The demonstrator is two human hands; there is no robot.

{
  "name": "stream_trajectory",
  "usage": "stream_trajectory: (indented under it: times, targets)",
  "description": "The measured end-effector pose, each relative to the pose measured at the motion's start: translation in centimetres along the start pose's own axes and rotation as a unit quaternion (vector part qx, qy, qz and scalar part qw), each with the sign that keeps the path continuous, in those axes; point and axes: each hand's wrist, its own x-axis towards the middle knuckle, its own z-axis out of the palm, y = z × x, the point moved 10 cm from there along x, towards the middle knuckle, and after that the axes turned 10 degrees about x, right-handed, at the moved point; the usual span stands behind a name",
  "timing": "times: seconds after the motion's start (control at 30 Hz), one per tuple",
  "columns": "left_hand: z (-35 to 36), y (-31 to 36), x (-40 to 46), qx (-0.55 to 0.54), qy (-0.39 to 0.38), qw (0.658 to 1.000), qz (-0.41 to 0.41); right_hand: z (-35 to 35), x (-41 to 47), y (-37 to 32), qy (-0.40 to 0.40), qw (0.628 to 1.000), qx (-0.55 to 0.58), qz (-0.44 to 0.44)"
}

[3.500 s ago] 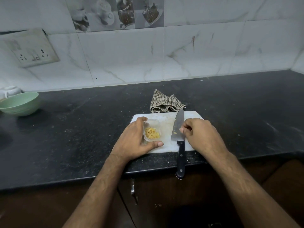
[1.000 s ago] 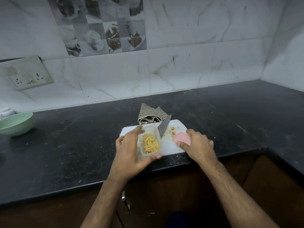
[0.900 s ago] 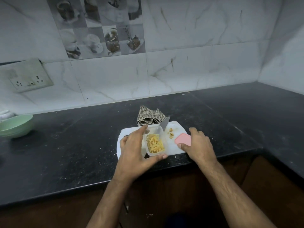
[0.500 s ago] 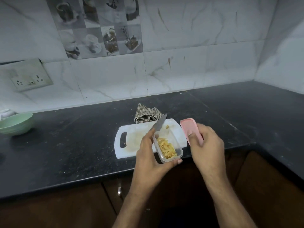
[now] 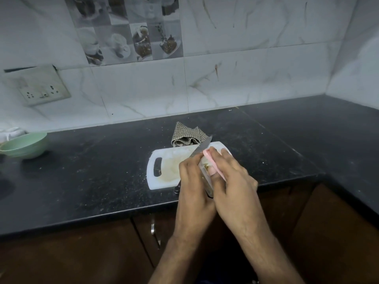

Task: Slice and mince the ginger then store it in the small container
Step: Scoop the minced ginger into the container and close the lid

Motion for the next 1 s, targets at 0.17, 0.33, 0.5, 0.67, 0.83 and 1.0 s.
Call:
stream_trajectory:
  times: [0.17, 0.33, 0.5, 0.67, 0.83, 1.0]
  targets:
    - [-0.1, -0.5, -0.2, -0.027, -0.001, 0.999, -0.025, 1.1, -0.2, 0.0, -0.057, 0.998, -0.040, 0.007]
    - [-0.3, -0.4, -0.5, -0.025, -0.002, 0.999, -0.039, 1.3, -0.6, 0.3, -0.060, 0.998, -0.016, -0.003]
    - [-0.7, 0.1, -0.6, -0.011, 0.004, 0.999, -0.033, 1.0, -0.8, 0.3, -0.056, 0.998, -0.013, -0.009]
    - [-1.4, -0.4, -0.4, 0.016, 0.029, 0.999, -0.023, 2.1, -1.2, -0.6, -0.104, 0.989, -0.094, -0.049]
    - [-0.8, -0.8, -0.3, 0.035, -0.019, 0.999, -0.009, 2.5, -1.1, 0.6, -0.184, 0.970, -0.153, -0.037]
    - [-0.1, -1.1, -0.4, 0.022, -0.049, 0.998, -0.018, 2.2, -0.9, 1.2, -0.170, 0.973, -0.151, -0.036]
